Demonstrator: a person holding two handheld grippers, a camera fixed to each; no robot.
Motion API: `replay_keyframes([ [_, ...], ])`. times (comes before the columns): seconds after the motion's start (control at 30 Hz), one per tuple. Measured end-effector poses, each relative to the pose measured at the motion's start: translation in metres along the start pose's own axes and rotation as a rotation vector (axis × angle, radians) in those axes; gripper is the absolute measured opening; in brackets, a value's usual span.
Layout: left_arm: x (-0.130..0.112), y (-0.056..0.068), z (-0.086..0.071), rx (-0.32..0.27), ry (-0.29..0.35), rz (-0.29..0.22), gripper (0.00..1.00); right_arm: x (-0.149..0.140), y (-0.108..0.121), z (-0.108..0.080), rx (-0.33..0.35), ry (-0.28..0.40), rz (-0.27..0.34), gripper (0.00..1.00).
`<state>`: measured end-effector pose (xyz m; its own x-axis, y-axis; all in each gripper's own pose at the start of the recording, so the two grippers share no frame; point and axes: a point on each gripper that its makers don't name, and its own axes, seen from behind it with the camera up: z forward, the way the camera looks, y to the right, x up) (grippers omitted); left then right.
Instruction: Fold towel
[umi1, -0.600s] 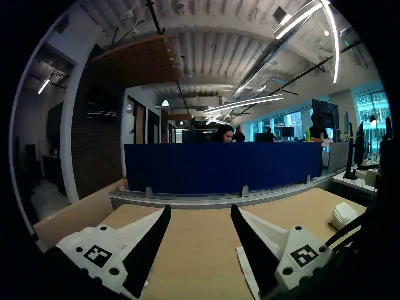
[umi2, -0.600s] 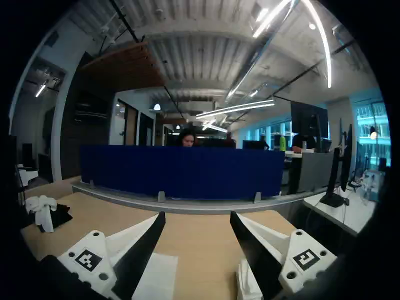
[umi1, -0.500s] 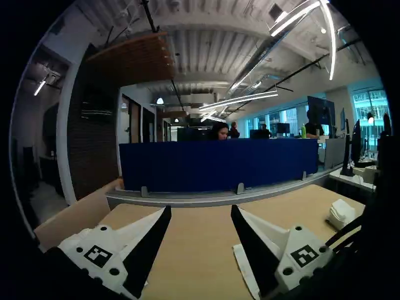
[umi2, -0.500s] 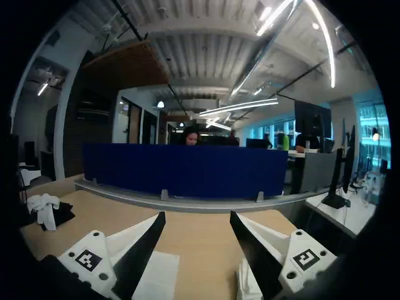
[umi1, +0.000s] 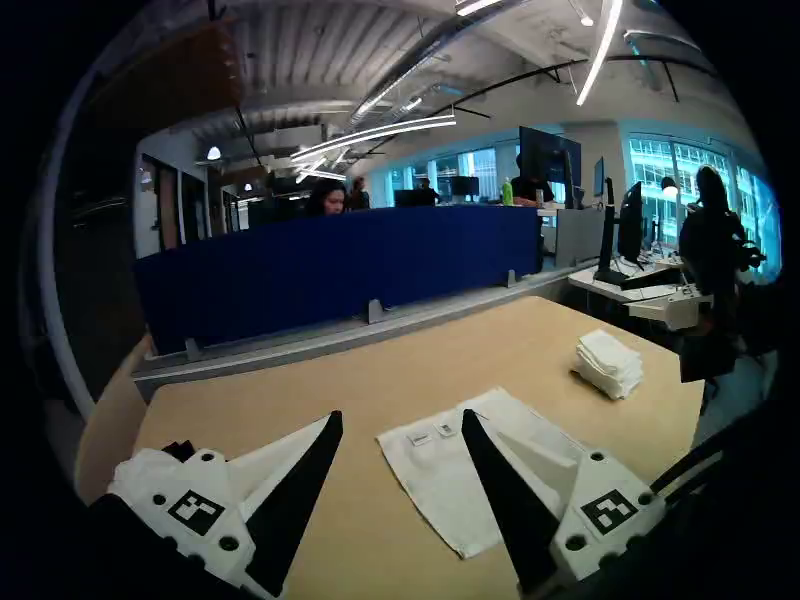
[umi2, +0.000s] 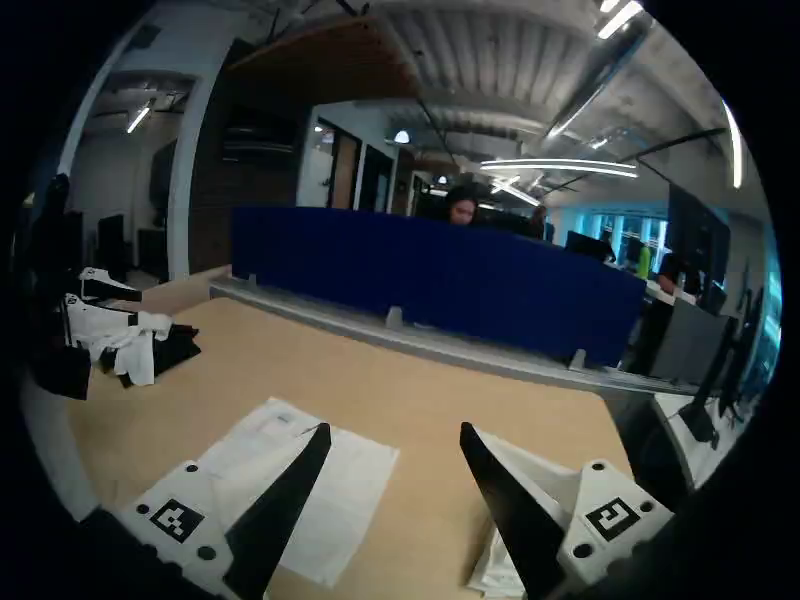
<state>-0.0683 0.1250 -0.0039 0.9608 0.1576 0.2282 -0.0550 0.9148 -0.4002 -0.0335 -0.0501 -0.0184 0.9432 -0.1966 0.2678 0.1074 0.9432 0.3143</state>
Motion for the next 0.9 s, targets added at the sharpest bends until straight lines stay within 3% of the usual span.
replay_keyframes([
  [0.2,-0.017,0.011,0.009,-0.044,-0.057,0.001,0.88,-0.019,-0.01,0.007,0.046,-0.06,-0.031,1.0],
  [0.4,-0.051,0.023,0.02,-0.075,-0.134,0.015,0.88,-0.053,-0.022,0.016,0.087,-0.14,-0.033,1.0],
  [0.7,-0.105,0.04,0.031,-0.108,-0.228,0.022,0.88,-0.113,-0.037,0.031,0.133,-0.25,0.033,1.0],
  [0.9,-0.144,0.047,0.035,-0.121,-0.298,0.004,0.88,-0.154,-0.048,0.037,0.149,-0.31,0.04,1.0],
])
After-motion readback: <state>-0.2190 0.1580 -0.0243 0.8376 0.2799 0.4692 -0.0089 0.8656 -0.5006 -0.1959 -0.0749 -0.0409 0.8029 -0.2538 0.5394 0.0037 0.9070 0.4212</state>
